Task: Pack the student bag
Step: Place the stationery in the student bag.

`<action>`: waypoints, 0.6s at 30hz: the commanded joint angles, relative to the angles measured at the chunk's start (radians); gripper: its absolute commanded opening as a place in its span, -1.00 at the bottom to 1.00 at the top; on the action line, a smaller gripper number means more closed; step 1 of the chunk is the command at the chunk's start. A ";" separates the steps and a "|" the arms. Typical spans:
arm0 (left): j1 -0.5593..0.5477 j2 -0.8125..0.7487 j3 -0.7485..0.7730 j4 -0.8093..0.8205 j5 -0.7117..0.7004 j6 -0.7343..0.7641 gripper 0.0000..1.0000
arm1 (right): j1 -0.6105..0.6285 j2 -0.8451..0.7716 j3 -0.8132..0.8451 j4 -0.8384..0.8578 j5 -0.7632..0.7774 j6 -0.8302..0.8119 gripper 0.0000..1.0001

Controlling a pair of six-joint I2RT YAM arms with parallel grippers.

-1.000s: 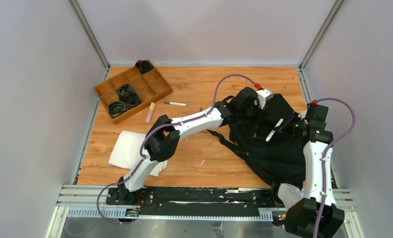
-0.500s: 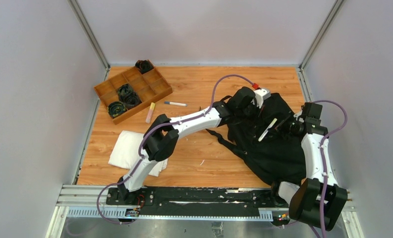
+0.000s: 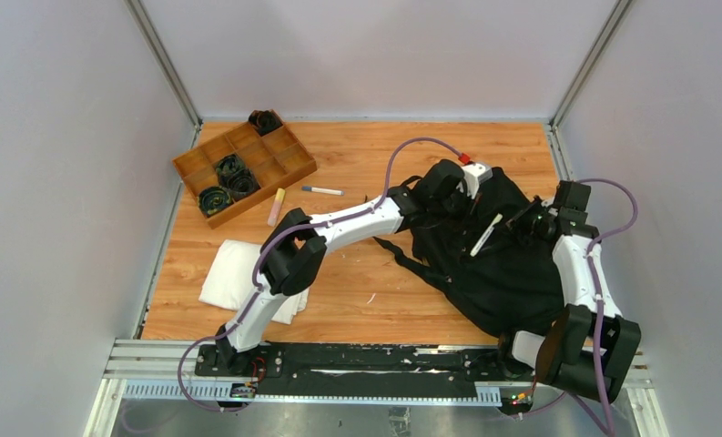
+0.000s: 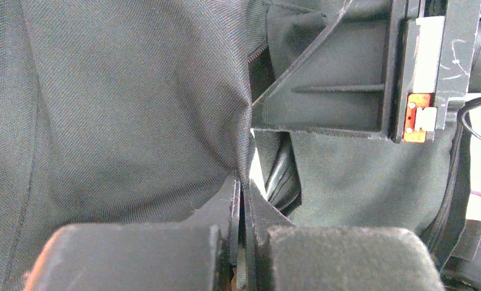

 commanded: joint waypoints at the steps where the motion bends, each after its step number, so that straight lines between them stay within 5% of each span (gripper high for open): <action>1: -0.011 -0.071 0.012 0.051 0.076 -0.014 -1.00 | 0.009 -0.015 0.010 0.036 0.040 -0.011 -0.86; 5: -0.007 -0.064 0.017 0.050 0.083 -0.019 -1.00 | 0.009 -0.067 -0.046 0.029 0.004 -0.035 -0.23; 9: -0.003 -0.065 0.013 0.050 0.085 -0.022 -1.00 | 0.012 -0.124 -0.091 0.028 -0.041 -0.042 0.01; 14: -0.002 -0.072 0.008 0.059 0.091 -0.028 -1.00 | 0.012 -0.135 -0.118 0.026 -0.032 -0.035 -0.46; 18: -0.002 -0.073 0.006 0.062 0.092 -0.030 -1.00 | 0.012 -0.116 -0.113 0.018 -0.044 -0.028 -0.54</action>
